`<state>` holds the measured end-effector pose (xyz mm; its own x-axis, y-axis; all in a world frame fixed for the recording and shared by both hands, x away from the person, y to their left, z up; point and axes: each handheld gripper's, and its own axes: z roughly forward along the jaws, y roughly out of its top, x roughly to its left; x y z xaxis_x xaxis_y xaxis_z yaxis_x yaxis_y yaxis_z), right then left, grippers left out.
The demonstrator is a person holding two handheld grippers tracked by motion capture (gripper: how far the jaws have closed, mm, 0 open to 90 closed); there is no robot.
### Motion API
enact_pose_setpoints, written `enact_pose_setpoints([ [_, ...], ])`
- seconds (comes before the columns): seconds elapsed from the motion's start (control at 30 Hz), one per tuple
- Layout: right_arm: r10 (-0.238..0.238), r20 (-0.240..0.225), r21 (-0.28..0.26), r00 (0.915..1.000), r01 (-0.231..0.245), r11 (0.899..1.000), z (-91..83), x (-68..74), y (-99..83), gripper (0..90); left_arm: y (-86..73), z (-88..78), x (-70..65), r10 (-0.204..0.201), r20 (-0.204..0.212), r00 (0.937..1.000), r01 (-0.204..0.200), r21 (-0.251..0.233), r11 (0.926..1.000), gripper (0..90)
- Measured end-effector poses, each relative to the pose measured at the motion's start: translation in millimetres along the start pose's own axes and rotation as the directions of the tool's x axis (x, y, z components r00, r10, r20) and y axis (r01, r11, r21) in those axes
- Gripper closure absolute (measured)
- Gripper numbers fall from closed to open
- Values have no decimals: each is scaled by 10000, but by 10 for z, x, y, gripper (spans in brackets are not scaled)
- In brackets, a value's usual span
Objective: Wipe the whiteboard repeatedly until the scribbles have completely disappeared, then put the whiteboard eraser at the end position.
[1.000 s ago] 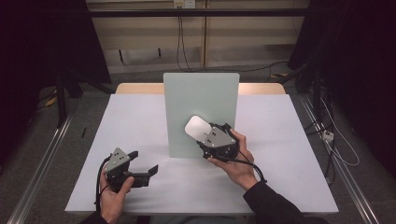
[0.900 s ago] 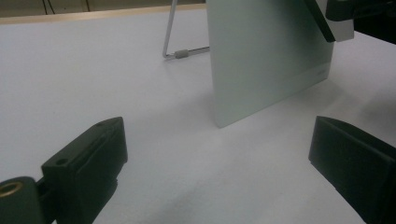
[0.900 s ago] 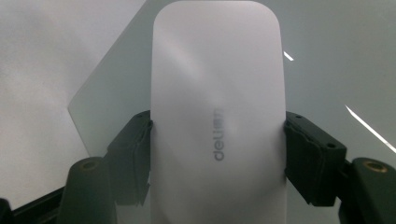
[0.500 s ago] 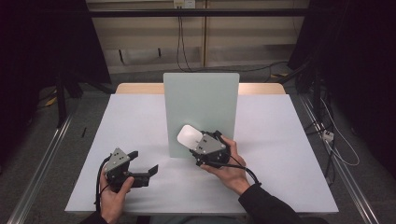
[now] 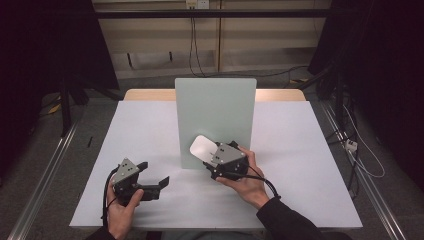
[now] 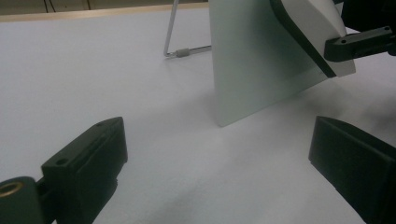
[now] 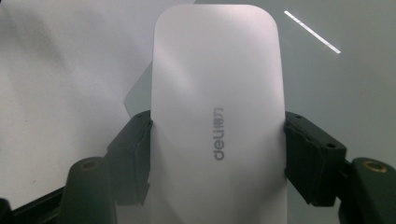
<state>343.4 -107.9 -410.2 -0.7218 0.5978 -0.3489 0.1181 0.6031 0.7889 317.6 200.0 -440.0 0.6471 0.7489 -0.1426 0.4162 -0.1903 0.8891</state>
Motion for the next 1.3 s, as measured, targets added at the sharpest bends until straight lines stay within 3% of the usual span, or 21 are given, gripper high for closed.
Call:
enact_pose_setpoints([
  [0.23,137,-81,-121,9999,-138,9998,-72,-33,2,315,-12,-18,5,16,-31,10000,-16,3,10000,43],
  [0.43,384,-364,-90,9986,-388,9992,-106,-62,-1,315,-20,-13,17,-168,-28,9999,168,-98,9998,43],
  [0.73,647,-777,77,9949,-643,9979,-146,-70,-30,315,-15,-22,17,-69,-50,10000,68,-45,10000,43],
  [1.2,1070,-1334,383,9853,-1028,9940,-228,-149,-110,316,-22,-26,27,-104,-107,9999,104,-24,9999,43],
  [1.3,1264,-1567,472,9795,-1204,9916,-252,-171,-121,315,-24,-31,28,-149,-90,9998,148,-72,9999,43],
])
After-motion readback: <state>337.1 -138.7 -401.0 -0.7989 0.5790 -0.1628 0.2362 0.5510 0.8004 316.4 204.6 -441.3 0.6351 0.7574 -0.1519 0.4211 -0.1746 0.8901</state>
